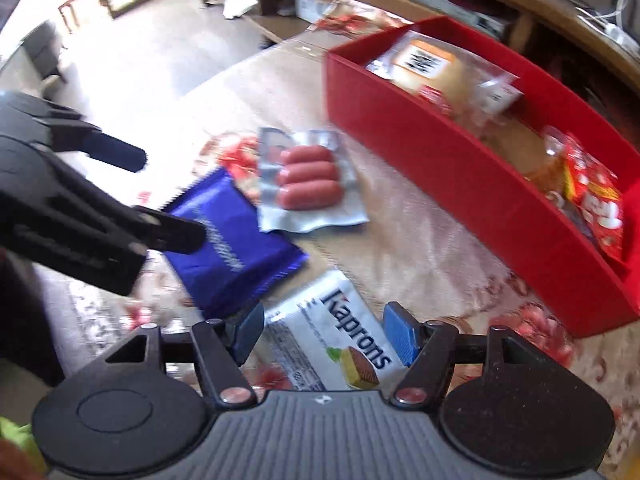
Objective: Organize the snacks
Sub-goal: 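Grasp the blue wafer biscuit with left gripper while right grasps the Kaprons pack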
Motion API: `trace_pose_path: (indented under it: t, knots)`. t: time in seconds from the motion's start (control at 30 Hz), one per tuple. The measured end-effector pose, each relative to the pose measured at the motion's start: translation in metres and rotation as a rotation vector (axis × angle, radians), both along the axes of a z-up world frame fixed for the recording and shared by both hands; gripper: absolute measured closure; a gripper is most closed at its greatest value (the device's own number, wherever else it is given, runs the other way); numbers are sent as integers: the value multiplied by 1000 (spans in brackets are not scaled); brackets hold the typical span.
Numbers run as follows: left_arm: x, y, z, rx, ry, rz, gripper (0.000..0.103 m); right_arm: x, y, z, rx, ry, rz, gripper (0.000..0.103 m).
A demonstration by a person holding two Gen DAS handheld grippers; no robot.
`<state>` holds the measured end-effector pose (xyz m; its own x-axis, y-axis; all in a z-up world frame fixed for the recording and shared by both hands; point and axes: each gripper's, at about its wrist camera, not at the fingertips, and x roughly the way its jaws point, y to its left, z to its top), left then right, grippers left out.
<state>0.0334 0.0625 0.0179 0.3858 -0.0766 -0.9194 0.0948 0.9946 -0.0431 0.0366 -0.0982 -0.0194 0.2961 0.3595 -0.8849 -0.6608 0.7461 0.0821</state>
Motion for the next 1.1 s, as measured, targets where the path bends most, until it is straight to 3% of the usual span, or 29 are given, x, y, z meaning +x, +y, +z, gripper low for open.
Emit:
trace_pose_path:
  t: [0.1,0.3,0.43,0.5,0.57,0.7,0.83,0.97,1.1]
  knots:
    - [1,-2,-3,-7,17,-17,11,0,8,-10,-61,-9,4,41]
    - [3,-3,-6,-11,28,-23,10,-19,8,-19,-59,-9,-26,39]
    - [6,-6,-10,-41,54,-21,10,-24,-8,-16,-45,12,-111,66]
    - [6,-10,-9,-34,49,-38,10,-23,-20,-15,-17,32,-160,72]
    - [6,-14,-6,-25,35,-63,10,-20,-32,-13,13,64,-190,73]
    - [11,-25,5,-15,-1,-222,10,-22,-48,-13,70,134,-213,71]
    - [19,-31,6,25,-12,-444,10,-27,-47,-13,73,154,-163,57]
    - [23,-29,-3,11,20,-574,10,-32,-43,-11,64,163,-85,48]
    - [18,-39,-18,56,51,-726,10,-38,-36,-16,-6,164,34,43]
